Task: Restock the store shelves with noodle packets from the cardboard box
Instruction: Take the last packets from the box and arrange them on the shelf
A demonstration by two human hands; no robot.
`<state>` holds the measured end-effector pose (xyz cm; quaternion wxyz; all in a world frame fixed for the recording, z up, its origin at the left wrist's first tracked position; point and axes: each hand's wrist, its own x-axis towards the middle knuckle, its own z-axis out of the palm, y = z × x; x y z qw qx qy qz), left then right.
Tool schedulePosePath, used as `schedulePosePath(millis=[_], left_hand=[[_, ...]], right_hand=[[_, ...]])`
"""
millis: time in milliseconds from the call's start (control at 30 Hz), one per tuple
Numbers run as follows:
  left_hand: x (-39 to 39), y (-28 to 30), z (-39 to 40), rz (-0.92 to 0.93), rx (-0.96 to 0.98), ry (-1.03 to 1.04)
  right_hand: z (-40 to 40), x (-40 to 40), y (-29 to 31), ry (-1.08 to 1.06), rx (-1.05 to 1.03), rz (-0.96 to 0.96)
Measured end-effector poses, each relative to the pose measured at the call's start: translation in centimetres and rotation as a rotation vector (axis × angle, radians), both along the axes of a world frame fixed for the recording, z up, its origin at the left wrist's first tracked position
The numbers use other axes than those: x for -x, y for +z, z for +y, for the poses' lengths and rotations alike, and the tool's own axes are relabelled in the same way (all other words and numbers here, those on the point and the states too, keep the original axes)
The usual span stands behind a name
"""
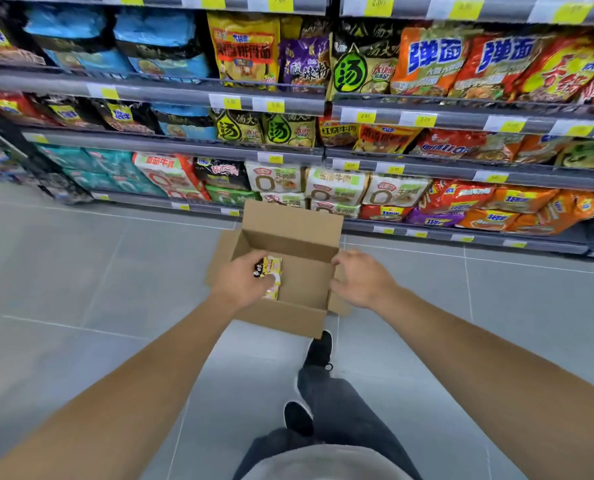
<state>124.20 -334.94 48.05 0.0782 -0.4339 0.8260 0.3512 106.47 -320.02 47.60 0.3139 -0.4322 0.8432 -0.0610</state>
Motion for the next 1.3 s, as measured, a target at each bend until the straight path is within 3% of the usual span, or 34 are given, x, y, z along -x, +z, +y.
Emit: schedulePosePath(millis=[267,667,1067,1133,1300], left_hand=[[0.8,-6.0,-9.6,-0.059,-0.097,0.083],[4.4,-21.9,-21.1,-0.275,-0.255,0.115],[5.9,-49.2,-26.7,-0.370,-0.406,0.092],[6.7,-55.7,-27.9,-0.400,-0.401,0.138],[8.3,-64.3,-29.6,-0.424,-0.395,0.417]], right_hand=[[-10.7,-0.2,-8.5,0.001,-0.104,-0.176],[-20.7,3.4,-24.0,-0.162,-0.310,-0.314],[-25.8,2.0,-49.7,-0.384,-0.344,-0.375],[-26.9,2.1,-56.2,-0.413,-0.364,-0.369],[-29.1,2.9,-64.4,-0.494,-0.314,-0.382]])
